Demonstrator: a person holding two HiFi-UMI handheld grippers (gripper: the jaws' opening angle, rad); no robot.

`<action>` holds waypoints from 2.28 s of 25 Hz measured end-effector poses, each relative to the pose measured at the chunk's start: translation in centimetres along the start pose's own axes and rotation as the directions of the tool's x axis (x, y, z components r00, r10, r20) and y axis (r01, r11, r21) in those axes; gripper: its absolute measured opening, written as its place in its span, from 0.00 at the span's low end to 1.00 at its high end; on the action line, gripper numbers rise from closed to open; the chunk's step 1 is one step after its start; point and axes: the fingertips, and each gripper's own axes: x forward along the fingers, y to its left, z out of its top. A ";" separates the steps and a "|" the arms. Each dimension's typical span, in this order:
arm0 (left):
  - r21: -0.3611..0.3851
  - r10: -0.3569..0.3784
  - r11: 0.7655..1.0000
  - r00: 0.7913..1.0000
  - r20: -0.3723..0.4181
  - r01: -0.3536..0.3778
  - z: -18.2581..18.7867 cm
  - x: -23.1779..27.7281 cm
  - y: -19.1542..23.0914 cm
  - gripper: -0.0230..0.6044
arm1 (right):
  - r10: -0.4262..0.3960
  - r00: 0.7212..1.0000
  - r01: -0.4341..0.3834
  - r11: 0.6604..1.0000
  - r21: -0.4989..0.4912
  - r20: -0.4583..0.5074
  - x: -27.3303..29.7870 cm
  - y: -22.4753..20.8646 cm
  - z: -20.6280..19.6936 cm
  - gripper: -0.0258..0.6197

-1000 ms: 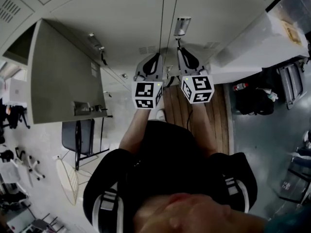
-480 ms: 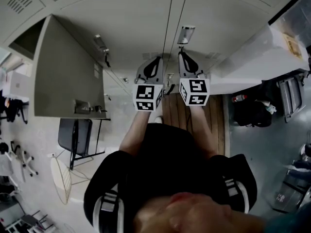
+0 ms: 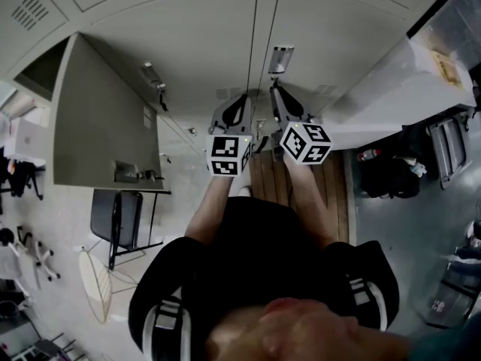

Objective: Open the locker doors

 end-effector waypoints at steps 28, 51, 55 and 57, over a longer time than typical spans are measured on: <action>0.012 0.031 0.999 0.999 -0.010 -0.031 -0.8 0.2 1.4 0.05 | 0.148 0.947 -0.317 0.572 0.757 0.285 -0.1 -1.8 -0.6 0.09; 0.036 0.039 0.999 0.999 -0.017 -0.038 -1.0 0.6 3.0 0.05 | 0.177 0.949 -0.295 0.789 0.538 0.261 0.4 -0.2 0.1 0.19; 0.044 0.022 0.999 1.000 -0.019 -0.021 -1.0 0.8 2.6 0.05 | 0.124 0.979 -0.175 0.920 0.350 0.164 0.5 -0.1 -0.3 0.26; 0.046 0.011 0.999 1.000 -0.015 -0.010 -0.8 0.8 2.3 0.05 | 0.081 0.989 -0.108 0.970 0.217 0.127 0.5 0.0 0.0 0.27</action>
